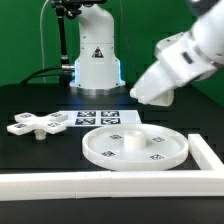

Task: Assemble round table

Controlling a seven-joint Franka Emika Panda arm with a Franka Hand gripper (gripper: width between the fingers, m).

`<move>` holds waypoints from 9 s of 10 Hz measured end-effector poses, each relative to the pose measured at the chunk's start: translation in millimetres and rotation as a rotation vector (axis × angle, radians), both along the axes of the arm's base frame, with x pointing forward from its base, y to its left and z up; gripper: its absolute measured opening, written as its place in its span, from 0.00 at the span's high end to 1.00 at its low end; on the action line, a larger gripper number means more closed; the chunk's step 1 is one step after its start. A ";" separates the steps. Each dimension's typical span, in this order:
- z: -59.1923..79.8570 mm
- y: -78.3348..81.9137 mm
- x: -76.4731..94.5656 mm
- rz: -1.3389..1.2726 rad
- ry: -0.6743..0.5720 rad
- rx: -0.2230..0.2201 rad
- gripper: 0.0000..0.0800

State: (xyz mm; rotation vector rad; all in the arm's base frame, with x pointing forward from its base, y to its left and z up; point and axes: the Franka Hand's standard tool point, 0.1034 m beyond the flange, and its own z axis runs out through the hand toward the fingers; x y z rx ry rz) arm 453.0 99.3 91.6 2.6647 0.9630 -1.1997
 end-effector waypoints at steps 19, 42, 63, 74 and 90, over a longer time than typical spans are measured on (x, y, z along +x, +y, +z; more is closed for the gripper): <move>25.3 -69.2 45.5 -0.299 -1.124 0.333 0.49; -7.7 -51.2 63.5 -0.387 -1.135 0.334 0.49; -6.8 -55.9 85.7 -0.168 -1.211 0.379 0.19; -3.6 -53.4 134.0 0.207 -1.025 0.467 0.19; -15.6 -5.7 127.4 0.915 -0.849 0.547 0.19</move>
Offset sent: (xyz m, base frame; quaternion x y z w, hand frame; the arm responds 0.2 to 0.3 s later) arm 0.0000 0.0000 0.0000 0.0000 0.1296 0.0000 0.9916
